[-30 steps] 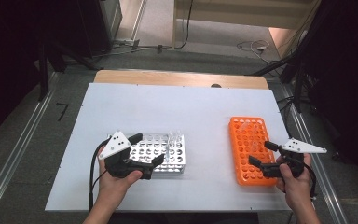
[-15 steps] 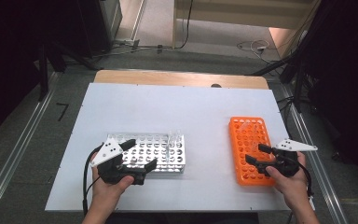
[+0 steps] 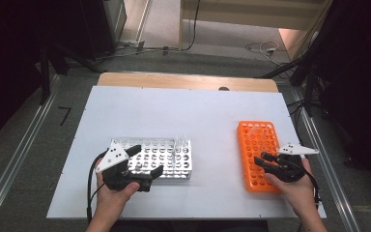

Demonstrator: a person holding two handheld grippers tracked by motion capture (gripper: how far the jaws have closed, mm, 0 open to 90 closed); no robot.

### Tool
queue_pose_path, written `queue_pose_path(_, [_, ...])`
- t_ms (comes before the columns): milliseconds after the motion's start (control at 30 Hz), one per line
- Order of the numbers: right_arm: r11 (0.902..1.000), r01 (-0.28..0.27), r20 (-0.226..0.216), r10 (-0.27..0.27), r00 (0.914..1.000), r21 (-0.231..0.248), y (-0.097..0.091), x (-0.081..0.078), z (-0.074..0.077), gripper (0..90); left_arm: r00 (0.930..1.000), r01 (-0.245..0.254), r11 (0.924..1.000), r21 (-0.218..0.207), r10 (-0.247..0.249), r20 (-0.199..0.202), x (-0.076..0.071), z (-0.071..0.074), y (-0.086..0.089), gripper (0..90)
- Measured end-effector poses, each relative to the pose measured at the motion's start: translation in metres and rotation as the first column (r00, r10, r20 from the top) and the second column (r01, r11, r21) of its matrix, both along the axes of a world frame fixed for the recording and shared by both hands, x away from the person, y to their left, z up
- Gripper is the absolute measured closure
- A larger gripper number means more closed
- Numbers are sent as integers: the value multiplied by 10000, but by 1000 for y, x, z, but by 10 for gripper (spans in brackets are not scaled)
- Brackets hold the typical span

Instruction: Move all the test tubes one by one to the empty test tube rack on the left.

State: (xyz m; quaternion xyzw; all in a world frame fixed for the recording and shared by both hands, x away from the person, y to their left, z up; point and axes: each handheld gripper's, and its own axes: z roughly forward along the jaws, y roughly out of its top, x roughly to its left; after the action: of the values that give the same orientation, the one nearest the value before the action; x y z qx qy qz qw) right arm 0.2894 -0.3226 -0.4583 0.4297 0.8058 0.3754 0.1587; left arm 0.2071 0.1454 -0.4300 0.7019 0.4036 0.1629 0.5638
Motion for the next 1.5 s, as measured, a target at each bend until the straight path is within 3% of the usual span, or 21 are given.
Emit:
queue_pose_path(233, [9994,312,100,-310,9995,-168,3,-1,0,659,10000,47,10000,-13,-47,81,-1,1,0,0])
queue_pose_path(500, [9995,122,187,-117,9998,-299,5,-2,0,734,10000,3,10000,-49,-3,47,0,1,0,0])
queue_pose_path(700, [9999,136,46,-136,9999,-94,4,-1,0,737,10000,14,10000,-31,-14,35,0,0,0,0])
queue_pose_path(1067, [9997,65,274,-72,9996,252,1,-4,6,738,10000,33,10000,-17,-33,66,0,0,0,0])
queue_pose_path(1500, [9970,-125,981,50,9952,766,-4,-15,27,739,9999,45,10000,-40,-45,131,-1,1,-1,0])
